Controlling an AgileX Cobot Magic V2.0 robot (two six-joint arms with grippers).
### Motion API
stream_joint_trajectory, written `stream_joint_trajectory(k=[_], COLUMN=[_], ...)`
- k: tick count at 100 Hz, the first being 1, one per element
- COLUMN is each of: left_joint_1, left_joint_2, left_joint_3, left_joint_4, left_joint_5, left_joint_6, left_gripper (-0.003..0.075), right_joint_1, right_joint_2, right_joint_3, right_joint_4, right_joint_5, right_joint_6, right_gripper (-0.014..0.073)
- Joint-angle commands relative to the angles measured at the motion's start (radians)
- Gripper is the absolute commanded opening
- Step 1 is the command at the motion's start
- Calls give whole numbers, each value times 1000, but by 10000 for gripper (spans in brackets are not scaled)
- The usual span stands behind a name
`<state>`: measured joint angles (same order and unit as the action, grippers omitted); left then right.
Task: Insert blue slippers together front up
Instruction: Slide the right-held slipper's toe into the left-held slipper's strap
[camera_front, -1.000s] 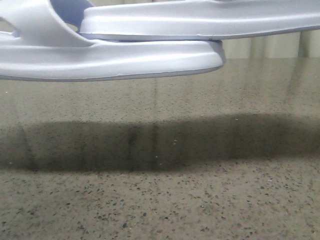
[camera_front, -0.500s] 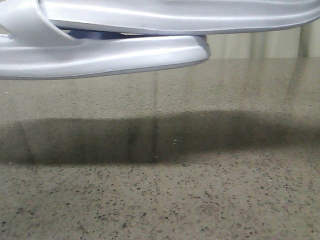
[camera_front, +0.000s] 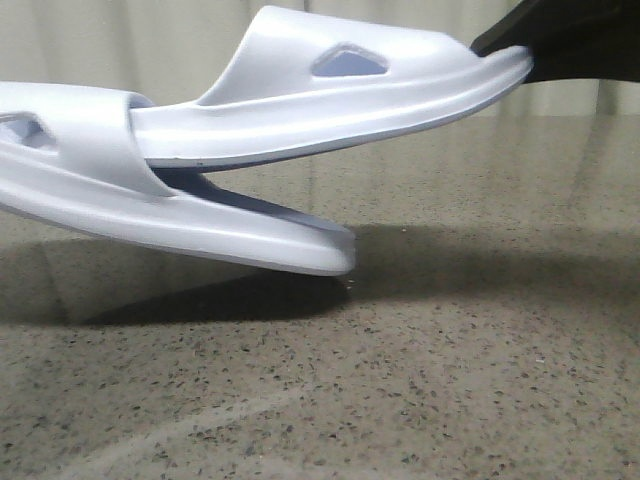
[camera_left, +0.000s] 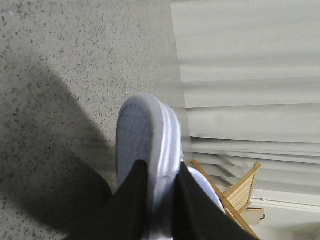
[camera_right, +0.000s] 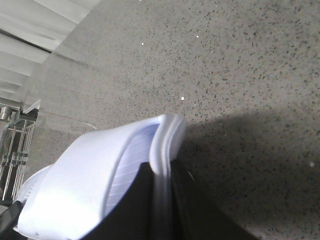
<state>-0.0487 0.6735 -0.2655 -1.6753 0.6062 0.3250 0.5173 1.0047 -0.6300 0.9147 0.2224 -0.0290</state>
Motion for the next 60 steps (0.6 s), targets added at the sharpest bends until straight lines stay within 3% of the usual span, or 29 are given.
stream_joint_trajectory(k=[1, 60], left_joint_1=[-1, -1], left_joint_2=[5, 5], left_joint_3=[-33, -33], left_joint_4=[-99, -184], left_joint_5=[149, 270], left_joint_6=[-6, 51], left_gripper=[16, 16], right_joint_1=[35, 140], right_joint_2=[9, 12], right_joint_3=[-40, -76], right_joint_4=[34, 30], right_joint_5=[22, -35], right_joint_6=[-28, -153], right_gripper=[-107, -107])
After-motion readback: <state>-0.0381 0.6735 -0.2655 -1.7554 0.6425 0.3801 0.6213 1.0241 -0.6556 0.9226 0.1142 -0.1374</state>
